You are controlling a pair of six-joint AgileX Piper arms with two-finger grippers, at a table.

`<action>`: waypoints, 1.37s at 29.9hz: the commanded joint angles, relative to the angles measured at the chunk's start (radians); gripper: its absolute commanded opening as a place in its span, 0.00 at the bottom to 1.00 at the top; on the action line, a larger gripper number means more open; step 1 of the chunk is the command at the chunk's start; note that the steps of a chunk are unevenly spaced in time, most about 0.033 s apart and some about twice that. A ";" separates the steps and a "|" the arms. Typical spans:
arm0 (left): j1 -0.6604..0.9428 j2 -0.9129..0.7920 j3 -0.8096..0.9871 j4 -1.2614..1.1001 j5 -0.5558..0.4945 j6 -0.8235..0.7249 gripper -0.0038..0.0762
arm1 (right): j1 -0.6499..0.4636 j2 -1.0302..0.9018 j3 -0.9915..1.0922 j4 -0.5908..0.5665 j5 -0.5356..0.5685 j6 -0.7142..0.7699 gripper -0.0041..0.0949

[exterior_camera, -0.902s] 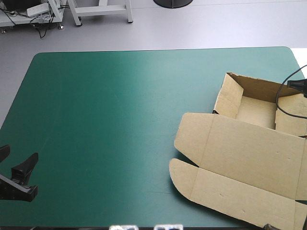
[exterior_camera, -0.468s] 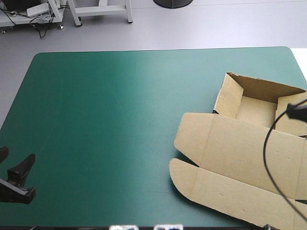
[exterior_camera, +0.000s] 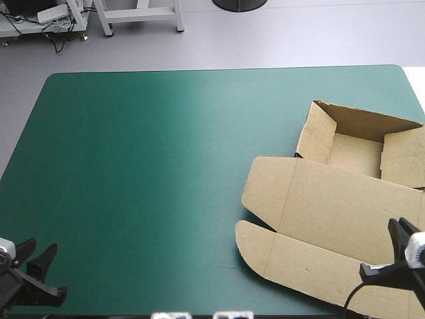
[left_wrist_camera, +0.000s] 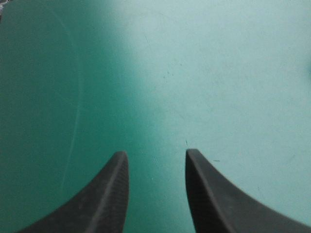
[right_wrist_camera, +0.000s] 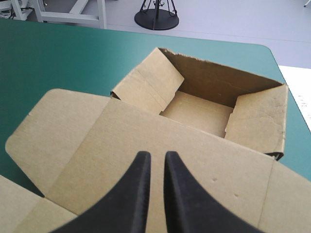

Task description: Fold the box

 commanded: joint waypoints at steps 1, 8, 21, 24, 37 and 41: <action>-0.005 -0.068 0.098 -0.028 -0.125 -0.008 0.39 | 0.004 -0.062 0.078 -0.026 -0.071 0.006 0.14; -0.005 -0.234 0.310 -0.058 -0.187 0.025 0.39 | 0.004 -0.133 0.306 -0.035 -0.087 0.029 0.13; -0.005 -0.314 0.382 -0.064 -0.267 0.020 0.30 | 0.004 -0.141 0.412 -0.026 -0.128 0.029 0.13; -0.005 -0.314 0.382 -0.064 -0.267 0.020 0.27 | 0.004 -0.141 0.412 -0.026 -0.128 0.029 0.13; -0.005 -0.314 0.384 -0.076 -0.227 0.020 0.23 | 0.004 -0.141 0.412 -0.026 -0.128 0.029 0.13; -0.005 -0.314 0.384 -0.076 -0.227 0.020 0.23 | 0.004 -0.141 0.412 -0.026 -0.128 0.029 0.13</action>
